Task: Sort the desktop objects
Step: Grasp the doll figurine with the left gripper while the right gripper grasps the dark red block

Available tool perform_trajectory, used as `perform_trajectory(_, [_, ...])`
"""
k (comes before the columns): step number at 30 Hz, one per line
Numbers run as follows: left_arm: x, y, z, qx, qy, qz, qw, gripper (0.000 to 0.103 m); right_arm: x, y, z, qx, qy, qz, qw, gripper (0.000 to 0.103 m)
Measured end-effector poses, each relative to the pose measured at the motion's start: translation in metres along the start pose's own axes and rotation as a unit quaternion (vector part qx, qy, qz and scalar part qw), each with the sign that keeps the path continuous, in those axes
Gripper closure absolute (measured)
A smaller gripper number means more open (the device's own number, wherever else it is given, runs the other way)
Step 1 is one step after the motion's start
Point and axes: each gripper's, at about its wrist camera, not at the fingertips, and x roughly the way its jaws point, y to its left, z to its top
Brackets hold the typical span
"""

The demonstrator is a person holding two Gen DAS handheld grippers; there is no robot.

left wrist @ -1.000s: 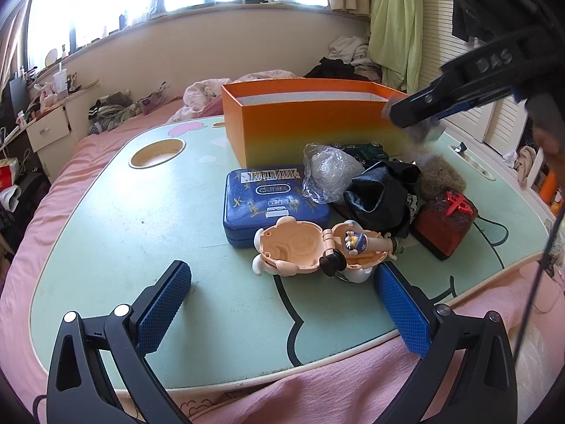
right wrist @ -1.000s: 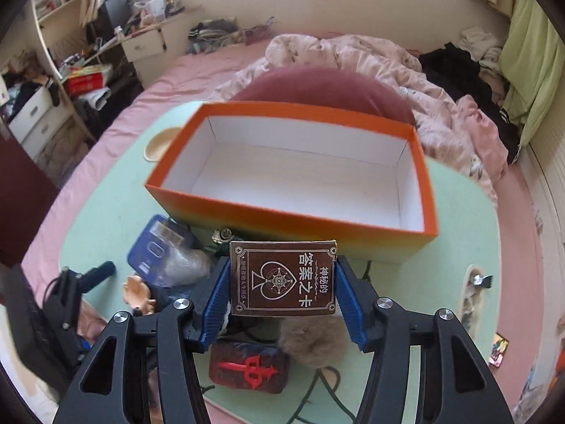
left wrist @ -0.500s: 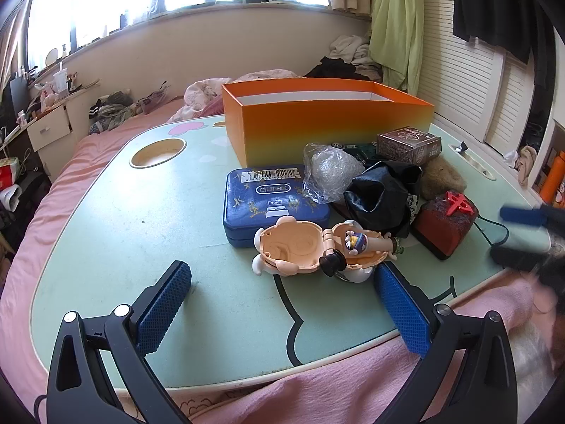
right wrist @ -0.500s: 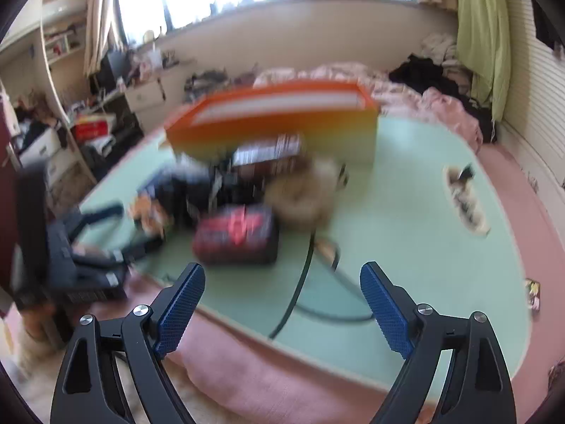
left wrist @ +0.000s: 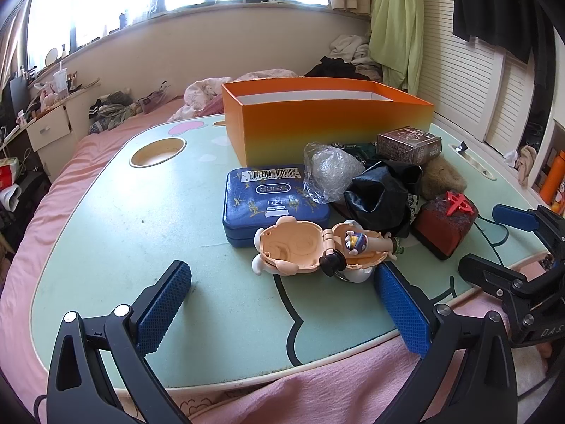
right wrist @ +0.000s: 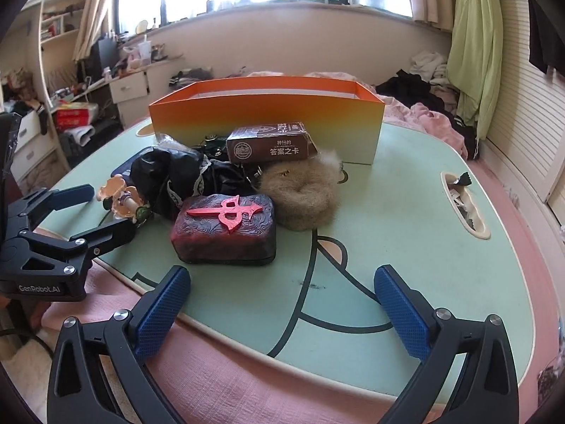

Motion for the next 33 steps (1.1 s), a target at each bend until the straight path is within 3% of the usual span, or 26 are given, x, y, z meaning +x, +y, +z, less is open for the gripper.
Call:
perform_trajectory(22, [-0.001,0.001,-0.002,-0.001,-0.005,0.0,1.0,0.0,-0.004,0.007,-0.009,-0.004,-0.007,0.005,1.0,0.0])
perform_trajectory(27, [-0.021,0.009,-0.007,-0.009,-0.045,-0.036,0.9983,0.008,-0.016,0.011,-0.014,-0.014,-0.035,0.027,0.999,0.002])
perform_trajectory(29, [-0.033,0.015,-0.007,-0.018,-0.07,-0.045,0.9964,0.019,-0.026,0.015,-0.013,-0.024,-0.061,0.038,0.997,0.003])
perform_trajectory(33, [-0.032,0.025,-0.001,-0.03,-0.068,-0.041,0.9964,0.027,-0.027,0.021,-0.005,-0.034,-0.067,0.043,0.996,0.012])
